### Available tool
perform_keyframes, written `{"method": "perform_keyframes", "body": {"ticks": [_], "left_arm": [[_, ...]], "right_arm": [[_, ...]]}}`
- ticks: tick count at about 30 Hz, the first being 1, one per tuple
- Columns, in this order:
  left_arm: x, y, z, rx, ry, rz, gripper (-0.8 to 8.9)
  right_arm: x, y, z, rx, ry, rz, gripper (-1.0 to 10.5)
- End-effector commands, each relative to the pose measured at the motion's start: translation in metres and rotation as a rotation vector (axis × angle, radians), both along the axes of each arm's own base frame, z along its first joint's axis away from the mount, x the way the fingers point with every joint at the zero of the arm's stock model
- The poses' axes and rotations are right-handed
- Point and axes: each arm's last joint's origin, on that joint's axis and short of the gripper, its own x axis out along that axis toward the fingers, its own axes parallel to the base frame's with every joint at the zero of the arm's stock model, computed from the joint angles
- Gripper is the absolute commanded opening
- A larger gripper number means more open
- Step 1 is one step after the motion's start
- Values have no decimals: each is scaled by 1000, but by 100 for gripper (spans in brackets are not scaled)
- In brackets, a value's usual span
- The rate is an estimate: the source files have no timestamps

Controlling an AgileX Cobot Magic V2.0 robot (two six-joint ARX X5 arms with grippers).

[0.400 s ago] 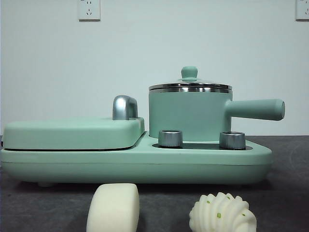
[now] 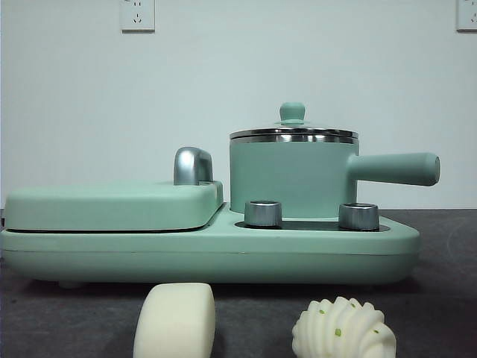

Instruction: Put the buns in a small steamer

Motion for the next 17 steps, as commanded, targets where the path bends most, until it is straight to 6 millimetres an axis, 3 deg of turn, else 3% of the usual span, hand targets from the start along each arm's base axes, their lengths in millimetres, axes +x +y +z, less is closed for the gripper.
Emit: {"method": "perform_keyframes", "body": {"ticks": [1, 8, 17], "left_arm": [[-1, 0, 6, -48, -55, -11, 7], [-10, 0, 37, -57, -101, -14, 8], [-15, 0, 93, -45, 14, -23, 9]], "right_arm": [[-4, -1, 18, 78, -92, -1, 12], [-18, -2, 64, 76, -120, -27, 12], [-26, 0, 126, 28, -79, 43, 12]]}}
